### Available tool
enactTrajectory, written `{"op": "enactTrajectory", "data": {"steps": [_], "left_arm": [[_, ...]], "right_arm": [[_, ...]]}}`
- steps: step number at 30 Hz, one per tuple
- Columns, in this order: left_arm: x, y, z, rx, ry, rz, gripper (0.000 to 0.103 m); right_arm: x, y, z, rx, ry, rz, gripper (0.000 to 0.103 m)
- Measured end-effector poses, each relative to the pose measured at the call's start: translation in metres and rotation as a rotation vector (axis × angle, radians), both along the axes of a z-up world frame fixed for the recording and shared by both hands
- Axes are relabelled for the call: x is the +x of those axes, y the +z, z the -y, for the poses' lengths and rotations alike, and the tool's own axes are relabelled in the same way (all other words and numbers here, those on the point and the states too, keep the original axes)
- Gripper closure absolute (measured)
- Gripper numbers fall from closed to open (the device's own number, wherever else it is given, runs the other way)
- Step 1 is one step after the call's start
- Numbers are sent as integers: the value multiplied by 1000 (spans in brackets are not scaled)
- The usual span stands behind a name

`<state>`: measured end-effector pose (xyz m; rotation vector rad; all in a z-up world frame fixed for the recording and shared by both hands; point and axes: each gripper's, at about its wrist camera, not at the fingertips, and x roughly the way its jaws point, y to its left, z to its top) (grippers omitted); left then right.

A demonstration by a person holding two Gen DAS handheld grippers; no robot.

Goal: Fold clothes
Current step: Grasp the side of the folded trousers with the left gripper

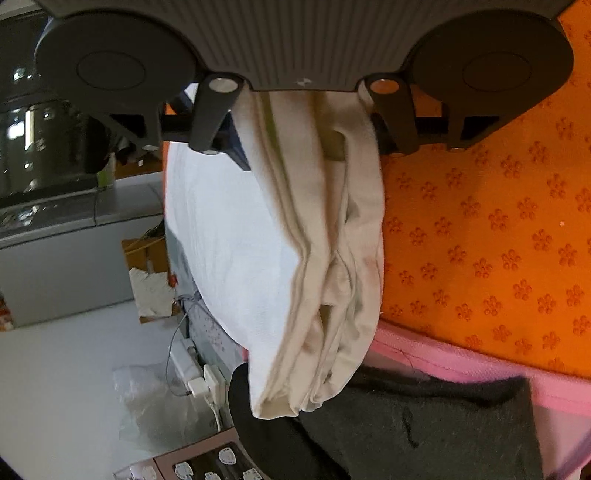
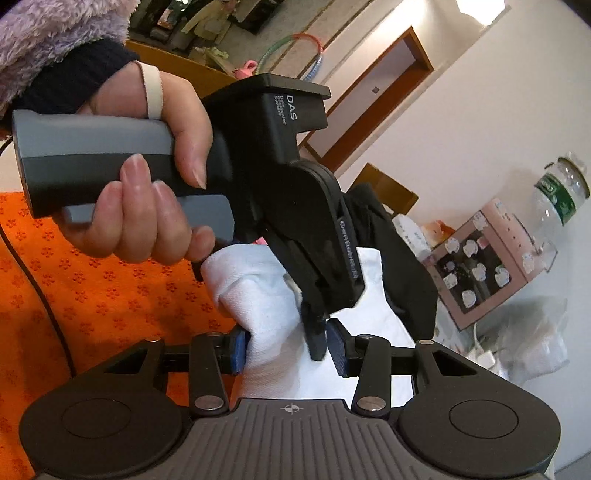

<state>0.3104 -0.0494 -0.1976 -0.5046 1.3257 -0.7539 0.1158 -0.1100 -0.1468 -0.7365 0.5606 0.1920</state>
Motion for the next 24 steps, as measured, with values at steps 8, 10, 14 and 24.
{"op": "enactTrajectory", "data": {"steps": [8, 10, 14, 24], "left_arm": [[-7, 19, 12, 116, -17, 131, 55], [-10, 22, 12, 126, -6, 141, 57], [-11, 31, 17, 155, -18, 165, 57], [-8, 32, 20, 194, -19, 133, 56]], "right_arm": [[-22, 19, 32, 140, -101, -46, 34], [-28, 24, 50, 195, -176, -62, 32], [-39, 33, 102, 369, -378, -88, 25], [-52, 24, 224, 676, -747, -61, 18]]}}
